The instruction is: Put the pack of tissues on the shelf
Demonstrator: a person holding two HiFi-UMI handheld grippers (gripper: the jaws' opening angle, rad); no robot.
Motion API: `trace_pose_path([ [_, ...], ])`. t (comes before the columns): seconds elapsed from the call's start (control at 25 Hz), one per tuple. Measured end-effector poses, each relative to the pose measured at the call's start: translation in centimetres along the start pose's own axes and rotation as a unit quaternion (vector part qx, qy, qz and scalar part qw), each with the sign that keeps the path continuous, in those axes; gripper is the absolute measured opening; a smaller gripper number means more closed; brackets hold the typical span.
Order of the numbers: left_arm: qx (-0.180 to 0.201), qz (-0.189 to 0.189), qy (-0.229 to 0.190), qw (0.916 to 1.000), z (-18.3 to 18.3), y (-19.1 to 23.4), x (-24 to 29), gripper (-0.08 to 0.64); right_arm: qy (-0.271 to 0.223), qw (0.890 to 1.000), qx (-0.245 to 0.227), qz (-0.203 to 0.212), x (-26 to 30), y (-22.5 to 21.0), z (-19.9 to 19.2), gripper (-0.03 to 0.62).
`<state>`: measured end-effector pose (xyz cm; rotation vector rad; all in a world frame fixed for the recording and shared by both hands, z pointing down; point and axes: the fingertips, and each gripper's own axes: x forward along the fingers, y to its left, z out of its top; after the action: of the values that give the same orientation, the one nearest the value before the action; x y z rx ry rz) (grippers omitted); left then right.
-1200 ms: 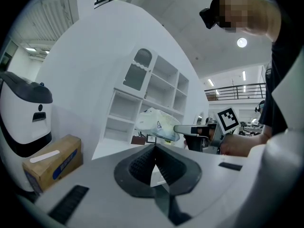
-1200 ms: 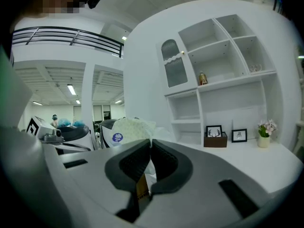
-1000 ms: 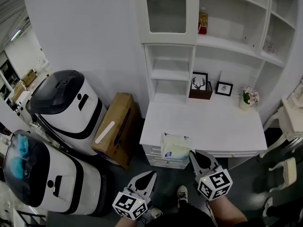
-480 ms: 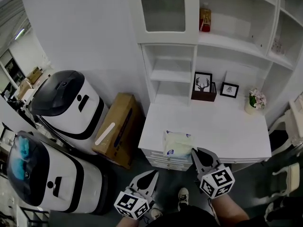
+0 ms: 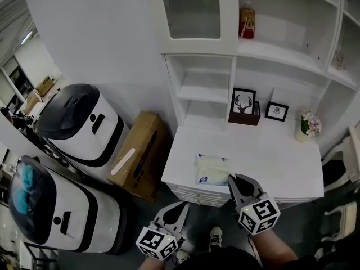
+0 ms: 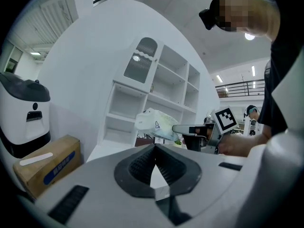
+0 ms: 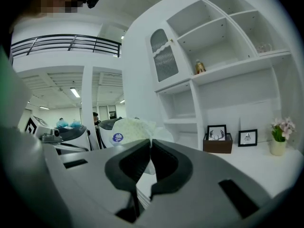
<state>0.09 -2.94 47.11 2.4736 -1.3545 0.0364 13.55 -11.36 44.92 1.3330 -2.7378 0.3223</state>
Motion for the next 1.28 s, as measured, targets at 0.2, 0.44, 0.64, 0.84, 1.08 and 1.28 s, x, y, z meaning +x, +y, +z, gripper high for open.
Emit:
trace_pose_path([
  [0.2, -0.003, 0.008, 0.001, 1.0, -0.1, 0.1, 1.4, 0.003, 0.001, 1.0, 0.001, 0.009, 1.0, -1.3, 0.1, 0.005],
  [0.44, -0.005, 0.025, 0.001, 0.9997, 0.1, 0.3, 2.7, 0.003, 0.002, 1.0, 0.003, 0.021, 2.1, -2.8, 0.3, 0.005],
  [0.64, -0.004, 0.038, -0.003, 0.9993, 0.5, 0.3, 3.8, 0.003, 0.002, 0.999, 0.004, 0.035, 3.0, -3.8, 0.6, 0.005],
  [0.84, 0.0, 0.052, -0.009, 0.9986, 1.5, 0.4, 4.3, 0.003, -0.001, 0.999, 0.003, 0.045, 3.5, -4.5, 1.2, 0.005],
  [1.08, 0.011, 0.061, -0.012, 0.998, 2.4, 0.4, 4.4, 0.003, -0.005, 0.999, 0.007, 0.05, 4.0, -4.9, 1.5, 0.005],
  [1.28, 0.008, 0.061, -0.01, 0.998, 2.5, 1.0, 4.5, 0.003, -0.006, 0.999, 0.009, 0.05, 4.6, -4.7, 1.6, 0.005],
])
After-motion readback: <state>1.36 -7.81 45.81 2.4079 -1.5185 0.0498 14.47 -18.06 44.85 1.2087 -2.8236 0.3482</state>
